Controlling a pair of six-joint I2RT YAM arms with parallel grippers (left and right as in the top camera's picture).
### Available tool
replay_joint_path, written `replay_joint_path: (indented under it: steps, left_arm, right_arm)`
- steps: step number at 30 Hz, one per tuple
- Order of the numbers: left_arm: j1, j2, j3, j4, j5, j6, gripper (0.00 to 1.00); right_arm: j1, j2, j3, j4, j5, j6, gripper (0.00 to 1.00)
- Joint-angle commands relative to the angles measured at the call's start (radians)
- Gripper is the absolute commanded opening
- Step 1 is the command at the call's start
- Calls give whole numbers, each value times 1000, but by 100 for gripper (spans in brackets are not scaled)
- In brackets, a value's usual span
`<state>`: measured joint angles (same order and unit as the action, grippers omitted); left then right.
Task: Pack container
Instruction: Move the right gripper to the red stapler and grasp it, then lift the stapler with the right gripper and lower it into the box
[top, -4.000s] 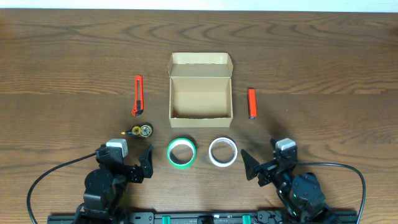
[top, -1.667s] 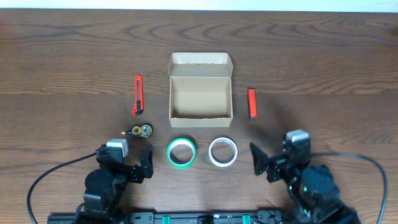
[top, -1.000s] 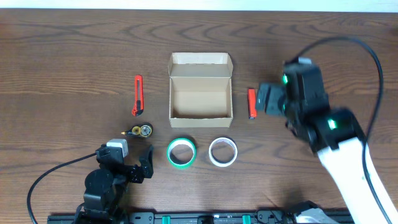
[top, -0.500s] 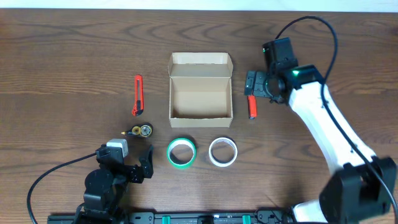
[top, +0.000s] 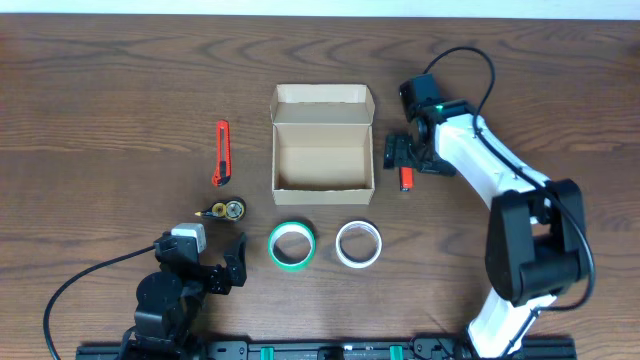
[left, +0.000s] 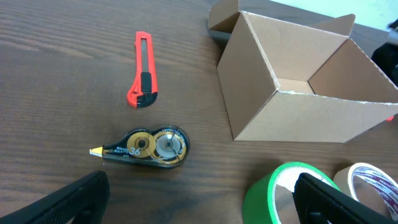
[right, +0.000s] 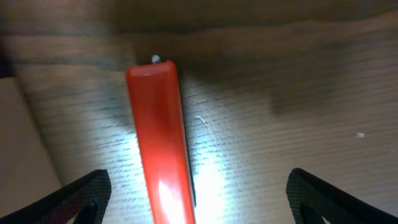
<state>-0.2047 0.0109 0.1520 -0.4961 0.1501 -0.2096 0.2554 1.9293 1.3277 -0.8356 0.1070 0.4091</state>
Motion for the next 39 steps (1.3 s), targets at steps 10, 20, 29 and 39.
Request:
replay_joint_path:
  steps: [10, 20, 29, 39]
  left_arm:
    - [-3, -6, -14, 3, -4, 6, 95]
    - [-3, -6, -14, 3, -4, 6, 95]
    - [-3, -6, -14, 3, -4, 6, 95]
    - [-3, -6, -14, 3, -4, 6, 95]
  right_arm:
    - [-8, 83, 18, 17, -37, -6, 72]
    - [-7, 100, 17, 33, -48, -14, 33]
    - [-7, 97, 18, 31, -48, -60, 1]
    - [-7, -23, 20, -10, -47, -59, 1]
